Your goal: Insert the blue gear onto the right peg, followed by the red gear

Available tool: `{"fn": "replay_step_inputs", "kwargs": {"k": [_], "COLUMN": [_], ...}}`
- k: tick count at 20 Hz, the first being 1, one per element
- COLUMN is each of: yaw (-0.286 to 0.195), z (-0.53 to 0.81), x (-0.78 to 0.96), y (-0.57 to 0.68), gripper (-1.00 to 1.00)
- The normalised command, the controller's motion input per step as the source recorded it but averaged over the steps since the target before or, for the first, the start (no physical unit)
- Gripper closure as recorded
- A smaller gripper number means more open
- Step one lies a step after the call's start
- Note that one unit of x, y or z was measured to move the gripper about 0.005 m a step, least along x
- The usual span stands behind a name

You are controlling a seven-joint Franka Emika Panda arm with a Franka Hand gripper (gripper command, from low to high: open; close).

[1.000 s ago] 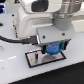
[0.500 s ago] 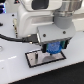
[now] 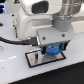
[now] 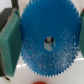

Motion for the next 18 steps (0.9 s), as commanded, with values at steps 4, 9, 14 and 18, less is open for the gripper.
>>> {"fn": "replay_step_inputs", "kwargs": {"k": [4, 9, 14, 18], "yaw": [0.000, 0.000, 0.000, 0.000], "z": [-0.32, -0.13, 0.42, 0.63], "x": [0.20, 0.05, -0.15, -0.28], "y": [-0.01, 0.01, 0.27, 0.23], "gripper": [1.00, 1.00, -1.00, -1.00]}}
